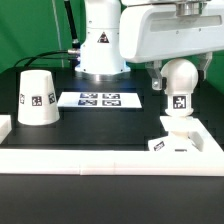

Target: Assemble lamp

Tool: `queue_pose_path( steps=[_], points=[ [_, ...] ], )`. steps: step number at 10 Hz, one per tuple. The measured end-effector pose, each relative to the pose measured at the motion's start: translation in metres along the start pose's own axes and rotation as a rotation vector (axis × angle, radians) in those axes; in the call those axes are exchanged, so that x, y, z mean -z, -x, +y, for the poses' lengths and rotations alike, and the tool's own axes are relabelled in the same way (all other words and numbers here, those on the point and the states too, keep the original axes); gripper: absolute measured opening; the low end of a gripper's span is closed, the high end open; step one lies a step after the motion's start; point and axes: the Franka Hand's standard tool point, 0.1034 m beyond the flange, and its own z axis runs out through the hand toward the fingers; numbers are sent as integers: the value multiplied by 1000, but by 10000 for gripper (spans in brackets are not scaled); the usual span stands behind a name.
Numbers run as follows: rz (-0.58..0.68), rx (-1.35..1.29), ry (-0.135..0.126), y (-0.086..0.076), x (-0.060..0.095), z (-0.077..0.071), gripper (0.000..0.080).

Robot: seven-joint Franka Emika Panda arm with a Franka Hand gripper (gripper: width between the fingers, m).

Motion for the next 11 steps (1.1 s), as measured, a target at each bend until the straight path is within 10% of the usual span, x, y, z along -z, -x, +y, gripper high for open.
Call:
queue_pose_path(
  steps=[11],
  points=[
    [-43,-599,-20,-7,-1,2,577]
  ],
)
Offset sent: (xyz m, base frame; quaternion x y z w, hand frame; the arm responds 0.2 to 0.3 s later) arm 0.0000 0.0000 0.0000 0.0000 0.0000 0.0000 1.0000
